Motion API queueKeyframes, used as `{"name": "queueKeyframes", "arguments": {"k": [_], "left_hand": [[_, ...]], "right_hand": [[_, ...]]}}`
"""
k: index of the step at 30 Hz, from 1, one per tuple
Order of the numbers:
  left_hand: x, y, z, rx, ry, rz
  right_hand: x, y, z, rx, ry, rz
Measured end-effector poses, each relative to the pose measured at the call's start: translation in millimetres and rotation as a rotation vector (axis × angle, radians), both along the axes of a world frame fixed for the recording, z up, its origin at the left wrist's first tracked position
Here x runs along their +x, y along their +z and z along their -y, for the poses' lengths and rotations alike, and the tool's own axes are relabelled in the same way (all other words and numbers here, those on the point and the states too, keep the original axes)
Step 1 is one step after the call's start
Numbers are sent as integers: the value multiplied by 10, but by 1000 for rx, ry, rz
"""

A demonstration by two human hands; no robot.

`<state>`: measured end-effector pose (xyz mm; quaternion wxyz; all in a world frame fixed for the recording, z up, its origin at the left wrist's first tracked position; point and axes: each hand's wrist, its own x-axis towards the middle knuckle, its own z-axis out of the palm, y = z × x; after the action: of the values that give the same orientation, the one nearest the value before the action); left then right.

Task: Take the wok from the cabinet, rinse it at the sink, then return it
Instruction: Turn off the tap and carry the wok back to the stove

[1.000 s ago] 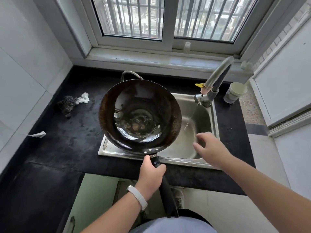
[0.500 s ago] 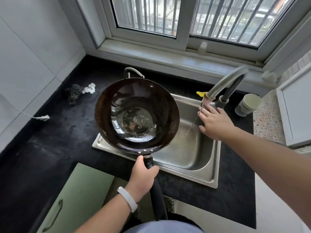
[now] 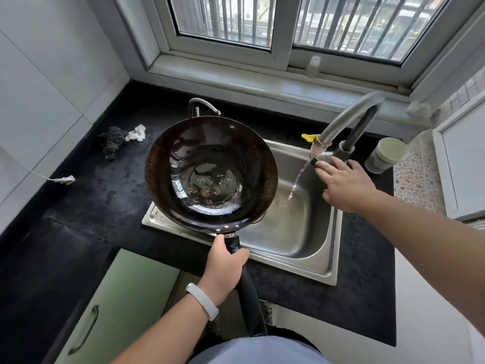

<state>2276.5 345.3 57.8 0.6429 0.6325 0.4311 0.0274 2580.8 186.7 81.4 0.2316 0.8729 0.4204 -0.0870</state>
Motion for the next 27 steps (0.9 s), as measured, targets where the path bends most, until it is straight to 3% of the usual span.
{"name": "queueKeyframes", "arguments": {"k": [8, 14, 21, 27], "left_hand": [[-48, 48, 8, -33, 24, 35], [-150, 18, -33, -39, 58, 44], [-171, 91, -25, 22, 167, 66], [-145, 134, -50, 54, 290, 64]], "right_hand": [[-694, 16, 152, 320, -56, -140], [-1628, 102, -14, 447, -125, -598], [-2523, 143, -279, 653, -593, -1349], [-2560, 119, -392, 624, -649, -1497]]}}
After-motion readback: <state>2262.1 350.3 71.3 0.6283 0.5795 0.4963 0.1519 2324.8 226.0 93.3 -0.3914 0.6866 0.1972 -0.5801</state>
